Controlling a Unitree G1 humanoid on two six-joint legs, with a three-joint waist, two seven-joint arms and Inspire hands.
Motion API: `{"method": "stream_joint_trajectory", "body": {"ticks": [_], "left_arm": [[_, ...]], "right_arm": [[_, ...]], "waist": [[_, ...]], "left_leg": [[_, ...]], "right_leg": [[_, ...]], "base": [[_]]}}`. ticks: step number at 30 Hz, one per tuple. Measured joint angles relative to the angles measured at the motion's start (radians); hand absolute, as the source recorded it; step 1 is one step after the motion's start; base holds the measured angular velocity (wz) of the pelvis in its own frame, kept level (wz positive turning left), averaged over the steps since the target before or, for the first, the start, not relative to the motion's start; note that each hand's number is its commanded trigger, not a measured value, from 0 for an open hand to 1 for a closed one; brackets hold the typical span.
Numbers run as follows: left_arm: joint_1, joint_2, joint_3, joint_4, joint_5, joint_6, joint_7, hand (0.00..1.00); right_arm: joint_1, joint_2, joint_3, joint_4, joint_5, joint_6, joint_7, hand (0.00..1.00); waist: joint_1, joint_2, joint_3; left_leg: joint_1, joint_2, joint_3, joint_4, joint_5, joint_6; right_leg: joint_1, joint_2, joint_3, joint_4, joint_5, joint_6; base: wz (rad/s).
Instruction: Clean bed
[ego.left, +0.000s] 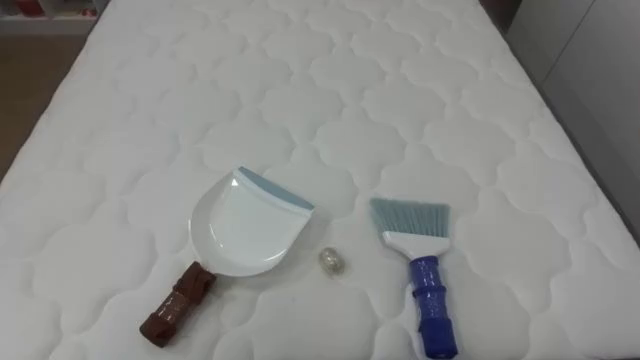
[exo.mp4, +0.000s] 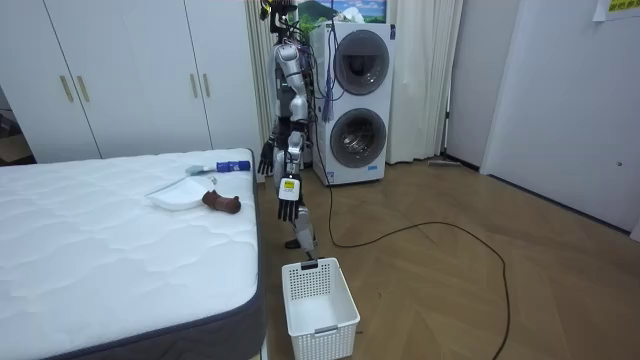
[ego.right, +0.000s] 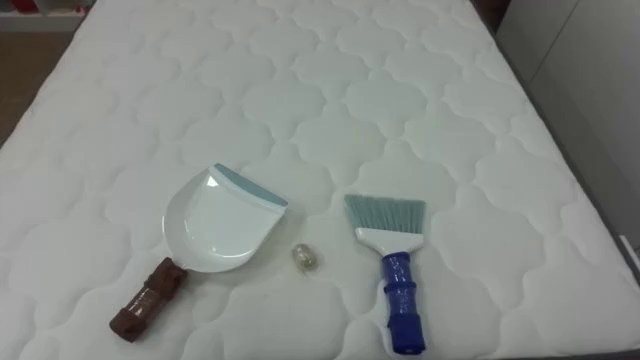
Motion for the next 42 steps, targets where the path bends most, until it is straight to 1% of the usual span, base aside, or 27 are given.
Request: {"method": "stream_joint_trajectory", "body": {"ticks": [15, 18, 21, 23, 24, 25, 27, 29, 32, 33, 34, 36, 37, 38, 39, 40, 42], "left_arm": [[-0.006, 0.000, 0.000, 0.000, 0.000, 0.000, 0.013, 0.00], [-0.013, 0.000, 0.000, 0.000, -0.001, -0.004, 0.053, 0.00], [-0.023, 0.001, 0.000, -0.002, -0.003, -0.024, 0.096, 0.00], [-0.030, 0.001, 0.002, -0.032, -0.002, -0.032, 0.121, 0.00], [-0.035, 0.001, 0.006, -0.063, -0.002, -0.045, 0.143, 0.00], [-0.042, 0.001, 0.014, -0.093, -0.002, -0.061, 0.162, 0.00], [-0.044, 0.001, 0.042, -0.107, -0.009, -0.060, 0.186, 0.00], [-0.036, 0.006, 0.044, -0.124, -0.014, -0.063, 0.214, 0.00], [-0.036, 0.006, 0.042, -0.161, -0.024, -0.067, 0.248, 0.00], [-0.036, 0.006, 0.039, -0.193, -0.024, -0.092, 0.274, 0.00], [-0.037, 0.005, 0.038, -0.230, -0.024, -0.126, 0.302, 0.00], [-0.046, 0.004, 0.034, -0.282, -0.024, -0.168, 0.338, 0.00], [-0.049, 0.004, 0.025, -0.330, -0.023, -0.178, 0.356, 0.00], [-0.052, 0.005, 0.019, -0.349, -0.022, -0.189, 0.364, 0.00], [-0.063, 0.005, 0.008, -0.365, -0.021, -0.208, 0.381, 0.00], [-0.073, 0.005, -0.007, -0.378, -0.020, -0.216, 0.393, 0.00], [-0.086, 0.004, -0.025, -0.381, -0.011, -0.226, 0.400, 0.00]], "right_arm": [[0.001, 0.000, 0.001, 0.000, 0.002, 0.000, -0.009, 0.00], [0.002, 0.004, 0.003, 0.000, 0.002, -0.004, -0.021, 0.00], [0.002, 0.004, 0.012, 0.001, 0.003, -0.015, -0.029, 0.00], [0.001, 0.007, 0.013, 0.004, 0.003, -0.016, -0.036, 0.00], [-0.002, 0.010, 0.013, 0.009, 0.001, -0.017, -0.043, 0.00], [-0.004, 0.010, 0.014, 0.012, 0.002, -0.017, -0.045, 0.00], [-0.004, 0.010, 0.016, 0.013, 0.002, -0.017, -0.047, 0.00], [-0.004, 0.009, 0.018, 0.012, 0.007, -0.017, -0.049, 0.00], [-0.008, 0.009, 0.026, 0.012, 0.004, -0.017, -0.050, 0.00], [-0.009, 0.009, 0.028, 0.012, 0.001, -0.017, -0.051, 0.00], [-0.010, 0.009, 0.029, 0.012, 0.000, -0.018, -0.052, 0.00], [-0.009, 0.008, 0.030, 0.013, 0.000, -0.020, -0.054, 0.00], [-0.008, 0.007, 0.031, 0.013, 0.002, -0.025, -0.054, 0.00], [-0.007, 0.006, 0.030, 0.013, 0.003, -0.026, -0.054, 0.00], [-0.006, 0.005, 0.031, 0.012, 0.014, -0.027, -0.050, 0.00], [-0.004, 0.003, 0.033, 0.011, 0.027, -0.027, -0.043, 0.00], [-0.004, -0.001, 0.039, 0.011, 0.034, -0.027, -0.033, 0.00]], "waist": [[-0.003, -0.001, -0.0005], [-0.002, -0.002, 0.0000], [-0.002, -0.004, 0.0004], [-0.002, -0.008, 0.0015], [0.000, -0.010, 0.0030], [0.002, -0.012, 0.0016], [0.001, -0.013, 0.0020], [0.004, -0.017, 0.0047], [0.003, -0.015, 0.0063], [0.003, -0.015, 0.0062], [0.003, -0.013, 0.0058], [0.002, -0.009, 0.0049], [0.000, -0.011, 0.0026], [0.000, -0.010, 0.0031], [0.000, -0.008, 0.0016], [0.000, -0.008, -0.0009], [0.000, -0.007, -0.0019]], "left_leg": [[0.001, 0.000, 0.000, 0.000, 0.000, 0.000], [0.002, 0.000, 0.000, -0.001, 0.000, 0.000], [0.002, -0.001, -0.003, 0.000, 0.000, 0.000], [0.001, -0.001, -0.007, 0.000, 0.000, 0.000], [0.000, -0.001, -0.010, 0.000, 0.000, 0.000], [0.001, -0.001, -0.011, 0.000, 0.000, 0.000], [0.002, -0.001, -0.011, 0.000, 0.000, 0.000], [0.000, -0.001, -0.013, 0.001, 0.000, 0.000], [-0.002, -0.002, -0.018, 0.001, 0.000, 0.000], [-0.003, -0.002, -0.021, 0.001, 0.000, 0.001], [-0.002, -0.001, -0.018, 0.001, 0.001, 0.001], [-0.001, -0.001, -0.016, 0.001, 0.001, 0.001], [-0.001, -0.001, -0.015, 0.001, 0.001, 0.001], [-0.001, -0.002, -0.016, 0.000, 0.001, 0.001], [-0.001, -0.002, -0.016, 0.000, 0.001, 0.001], [-0.001, -0.002, -0.016, 0.000, 0.001, 0.001], [0.000, -0.002, -0.017, 0.000, 0.001, 0.001]], "right_leg": [[0.001, -0.001, 0.000, 0.000, 0.000, 0.000], [0.001, 0.000, 0.001, 0.000, 0.000, 0.000], [0.000, 0.000, 0.002, 0.001, 0.000, 0.001], [0.000, 0.000, 0.000, 0.001, 0.000, 0.001], [-0.001, 0.000, -0.001, 0.001, 0.000, 0.001], [-0.001, 0.000, -0.001, 0.001, 0.000, 0.001], [0.000, 0.001, -0.001, 0.002, 0.000, 0.000], [-0.001, 0.000, -0.003, 0.002, 0.000, 0.000], [0.000, 0.000, -0.009, 0.001, 0.000, 0.000], [0.000, 0.000, -0.011, 0.001, 0.000, 0.000], [0.000, 0.000, -0.010, 0.001, 0.000, 0.000], [0.000, 0.000, -0.007, 0.002, 0.000, 0.000], [-0.002, 0.000, -0.005, 0.003, 0.000, 0.000], [-0.002, 0.000, -0.005, 0.003, 0.000, 0.000], [-0.002, 0.000, -0.004, 0.002, 0.000, 0.000], [-0.002, 0.000, -0.003, 0.002, 0.000, 0.001], [-0.002, 0.000, -0.002, 0.001, 0.000, 0.000]], "base": [[0.00], [0.00], [0.00], [0.02], [0.00], [0.00], [0.00], [0.02], [0.06], [0.03], [0.00], [-0.04], [-0.05], [-0.05], [-0.03], [-0.05], [-0.05]]}}
